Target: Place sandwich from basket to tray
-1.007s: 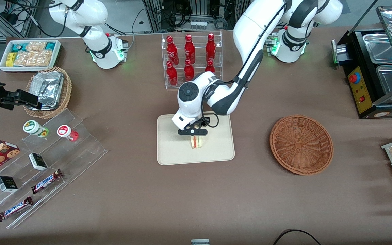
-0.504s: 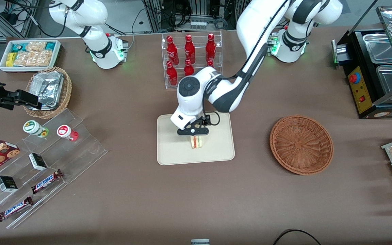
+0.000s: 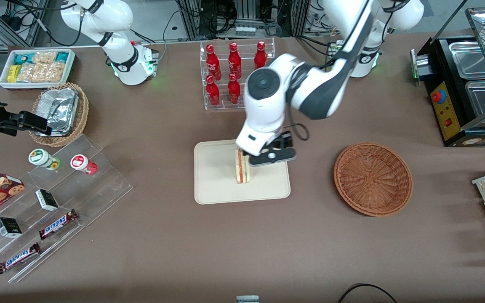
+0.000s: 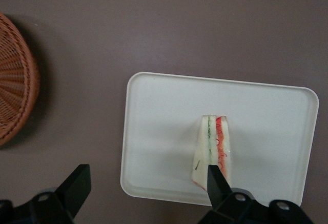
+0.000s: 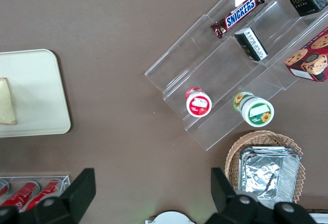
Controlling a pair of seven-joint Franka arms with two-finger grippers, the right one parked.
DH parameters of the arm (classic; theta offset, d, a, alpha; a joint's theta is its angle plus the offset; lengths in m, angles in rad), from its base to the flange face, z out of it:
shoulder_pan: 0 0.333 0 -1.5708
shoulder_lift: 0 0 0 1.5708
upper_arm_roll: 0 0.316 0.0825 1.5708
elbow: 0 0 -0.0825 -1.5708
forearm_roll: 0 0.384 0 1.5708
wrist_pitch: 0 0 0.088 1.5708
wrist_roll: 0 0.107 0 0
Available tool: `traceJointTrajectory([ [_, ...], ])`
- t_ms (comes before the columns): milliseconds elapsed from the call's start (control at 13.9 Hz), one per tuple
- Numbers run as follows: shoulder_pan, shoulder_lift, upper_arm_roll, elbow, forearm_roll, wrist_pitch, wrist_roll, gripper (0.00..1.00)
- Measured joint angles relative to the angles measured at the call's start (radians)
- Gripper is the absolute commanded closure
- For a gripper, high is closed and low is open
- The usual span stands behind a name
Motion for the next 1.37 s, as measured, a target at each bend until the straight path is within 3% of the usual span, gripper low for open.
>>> traceJointTrajectory([
  [360, 0.004, -0.136, 0.196, -0.071, -0.057, -0.111, 0.260, 0.00],
  [791, 0.009, -0.295, 0.411, -0.208, -0.065, -0.149, 0.576, 0.00],
  [1079, 0.010, -0.336, 0.539, -0.229, -0.067, -0.187, 0.754, 0.00],
  [1367, 0.009, -0.361, 0.623, -0.229, -0.067, -0.214, 0.816, 0.00],
])
